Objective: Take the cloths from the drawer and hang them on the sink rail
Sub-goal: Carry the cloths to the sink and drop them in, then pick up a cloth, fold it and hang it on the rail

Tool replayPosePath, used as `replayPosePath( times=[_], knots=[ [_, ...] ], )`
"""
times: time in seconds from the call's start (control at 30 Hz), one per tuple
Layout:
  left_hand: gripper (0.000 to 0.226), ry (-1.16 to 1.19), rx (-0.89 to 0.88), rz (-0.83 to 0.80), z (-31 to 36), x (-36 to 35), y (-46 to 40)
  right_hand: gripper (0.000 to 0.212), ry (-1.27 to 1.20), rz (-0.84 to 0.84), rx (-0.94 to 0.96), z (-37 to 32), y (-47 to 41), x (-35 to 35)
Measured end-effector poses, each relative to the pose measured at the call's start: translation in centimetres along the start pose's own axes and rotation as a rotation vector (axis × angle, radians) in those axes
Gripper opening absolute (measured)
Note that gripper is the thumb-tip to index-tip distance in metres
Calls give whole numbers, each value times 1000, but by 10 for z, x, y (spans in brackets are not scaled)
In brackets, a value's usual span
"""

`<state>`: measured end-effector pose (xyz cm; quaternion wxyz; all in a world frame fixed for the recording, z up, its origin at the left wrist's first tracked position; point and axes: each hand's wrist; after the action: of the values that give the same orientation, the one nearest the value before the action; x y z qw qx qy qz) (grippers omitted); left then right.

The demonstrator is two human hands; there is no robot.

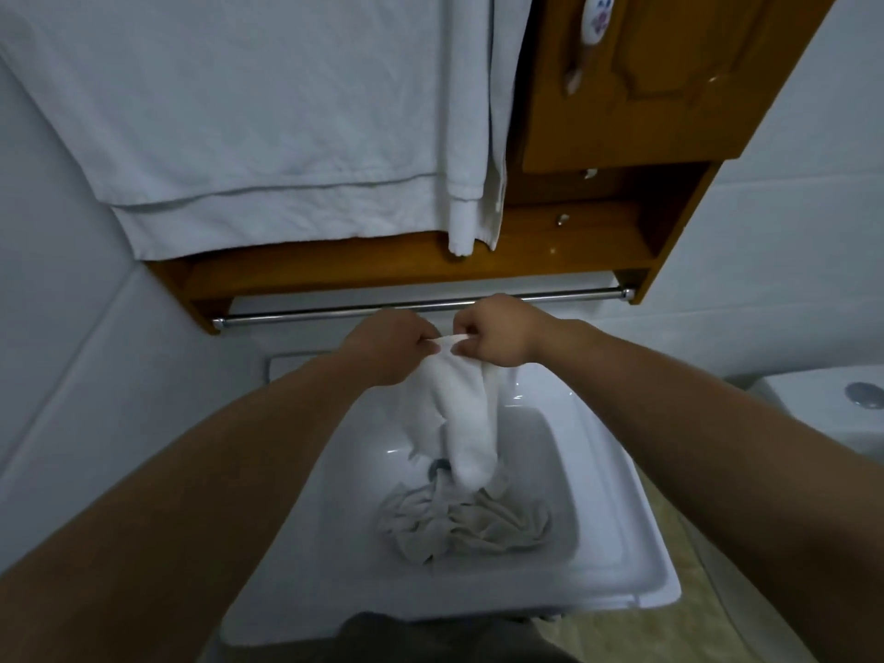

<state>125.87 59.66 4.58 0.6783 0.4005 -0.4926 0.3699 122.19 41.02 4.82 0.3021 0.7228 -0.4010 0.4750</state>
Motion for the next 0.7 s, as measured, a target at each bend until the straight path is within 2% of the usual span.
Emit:
replayPosePath(
  times=[0.13,0.27,0.37,0.47,0.57,0.63,0.7],
  knots=[
    [31,-65,35,80,-12,11,-6,14,-140,47,-22,4,0,7],
    [31,-87,139,115,-33,11,-6,23,-281,23,-50,14,7,17],
    [35,-33,209,150,-43,16,-6,16,-348,85,-102,26,12,22],
    [35,-41,81,184,-25,25,-8,3,-471,233,-129,28,7,22],
    [37,-133,-108,265,6,34,-9,11,-579,249,-93,12,-8,21],
    [35,-164,-135,301,17,39,-13,16,-578,244,-66,-1,-18,16],
    [32,-153,-91,307,15,45,-15,24,-687,268,-58,-14,-26,10]
  ],
)
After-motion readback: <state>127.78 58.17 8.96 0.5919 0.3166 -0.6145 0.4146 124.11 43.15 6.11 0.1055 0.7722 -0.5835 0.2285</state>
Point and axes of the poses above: each hand's wrist, its own y-axis away from the middle knuckle, its own x-axis out of the back of the hand, z = x × y, and after that the axes turned 15 degrees about x, right-handed
